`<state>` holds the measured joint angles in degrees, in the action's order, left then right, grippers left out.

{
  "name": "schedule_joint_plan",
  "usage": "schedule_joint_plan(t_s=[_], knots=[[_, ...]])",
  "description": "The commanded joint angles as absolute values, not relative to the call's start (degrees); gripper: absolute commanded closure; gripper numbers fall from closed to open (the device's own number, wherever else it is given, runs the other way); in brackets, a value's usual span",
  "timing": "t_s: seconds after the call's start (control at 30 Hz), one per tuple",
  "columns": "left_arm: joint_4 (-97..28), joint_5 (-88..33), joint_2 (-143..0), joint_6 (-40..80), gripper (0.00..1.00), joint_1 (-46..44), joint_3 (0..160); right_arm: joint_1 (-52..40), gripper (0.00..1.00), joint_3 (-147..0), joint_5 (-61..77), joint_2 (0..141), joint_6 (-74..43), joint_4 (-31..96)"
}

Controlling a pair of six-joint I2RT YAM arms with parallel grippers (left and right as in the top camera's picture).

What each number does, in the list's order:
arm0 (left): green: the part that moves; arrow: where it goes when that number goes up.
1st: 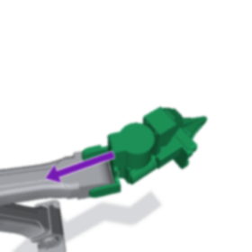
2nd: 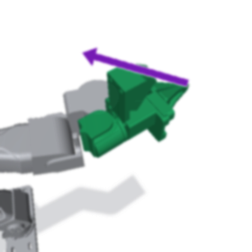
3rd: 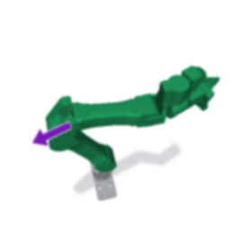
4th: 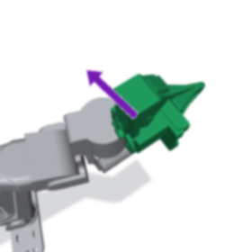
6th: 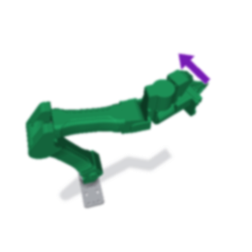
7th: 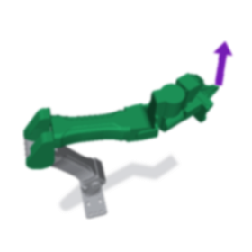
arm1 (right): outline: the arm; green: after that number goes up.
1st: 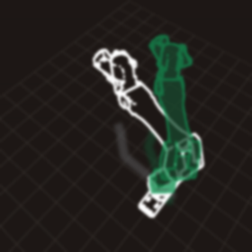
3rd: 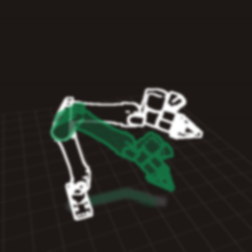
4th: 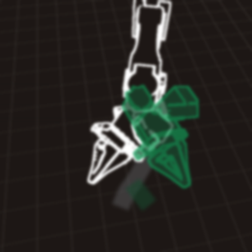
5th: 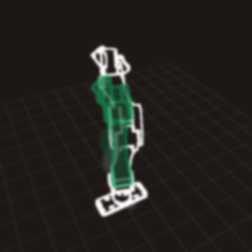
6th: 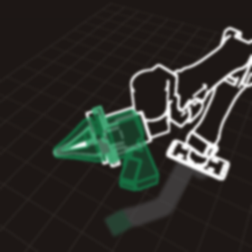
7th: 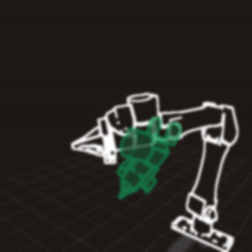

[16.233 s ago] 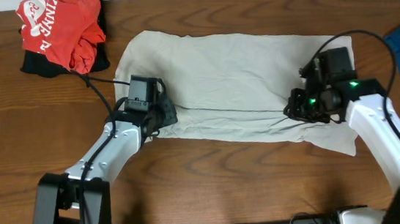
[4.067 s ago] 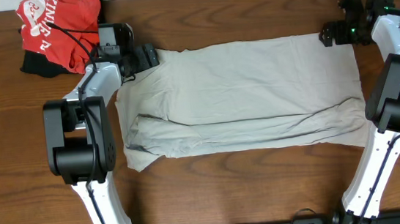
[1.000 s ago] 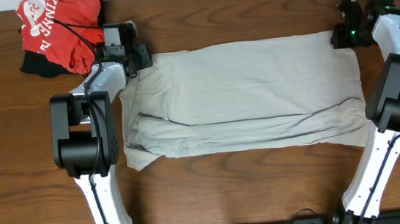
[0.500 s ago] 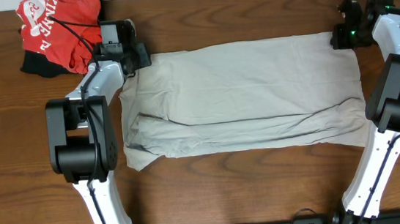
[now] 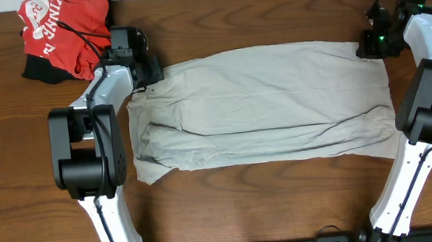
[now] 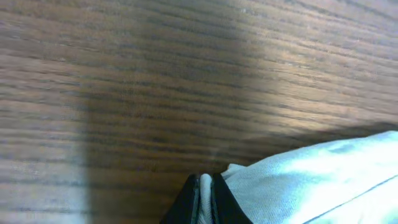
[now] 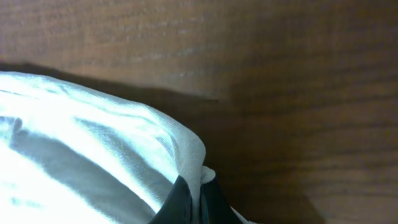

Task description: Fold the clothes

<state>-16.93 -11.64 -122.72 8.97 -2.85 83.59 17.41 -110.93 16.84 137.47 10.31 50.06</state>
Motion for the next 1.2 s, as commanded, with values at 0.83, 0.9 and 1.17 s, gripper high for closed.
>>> schedule_joint_plan(t_s=[0.83, 0.9, 1.17], knots=[[-28.4, -10.9, -114.0, 8.8, 0.86, -2.9, 83.9, 17.6, 0.99, -111.0, 15.4, 129.0, 4.3, 62.1], [-29.9, -10.9, -114.0, 8.8, 0.91, -2.9, 83.9, 17.6, 0.99, -111.0, 15.4, 128.9, 4.3, 63.3], [-34.7, -10.9, -113.9, 8.8, 0.94, -2.8, 83.9, 17.6, 0.99, -111.0, 14.8, 128.9, 2.1, 67.0]])
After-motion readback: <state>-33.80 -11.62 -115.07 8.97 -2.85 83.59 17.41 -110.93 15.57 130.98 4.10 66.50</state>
